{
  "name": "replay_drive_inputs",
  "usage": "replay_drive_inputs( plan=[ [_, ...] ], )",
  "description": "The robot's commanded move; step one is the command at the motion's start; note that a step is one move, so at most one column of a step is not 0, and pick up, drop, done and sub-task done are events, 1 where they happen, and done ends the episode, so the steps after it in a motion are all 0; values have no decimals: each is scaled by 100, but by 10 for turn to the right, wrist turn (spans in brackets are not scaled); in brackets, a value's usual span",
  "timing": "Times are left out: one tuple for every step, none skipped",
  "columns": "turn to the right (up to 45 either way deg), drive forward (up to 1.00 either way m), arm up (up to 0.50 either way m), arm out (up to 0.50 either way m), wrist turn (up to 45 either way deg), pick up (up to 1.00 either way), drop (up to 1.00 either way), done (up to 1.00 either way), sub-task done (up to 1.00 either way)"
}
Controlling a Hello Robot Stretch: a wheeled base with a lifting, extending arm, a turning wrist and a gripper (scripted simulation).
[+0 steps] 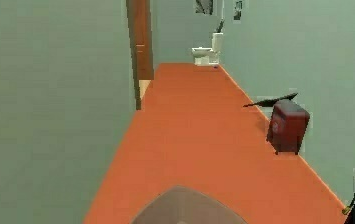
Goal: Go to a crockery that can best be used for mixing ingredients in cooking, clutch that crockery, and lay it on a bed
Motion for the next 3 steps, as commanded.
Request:
replay_drive_inputs(
  plan=[
    [0, 100, 0, 0, 0, 0, 0, 0, 0],
    [0, 100, 0, 0, 0, 0, 0, 0, 0],
    [0, 100, 0, 0, 0, 0, 0, 0, 0]
  ],
)
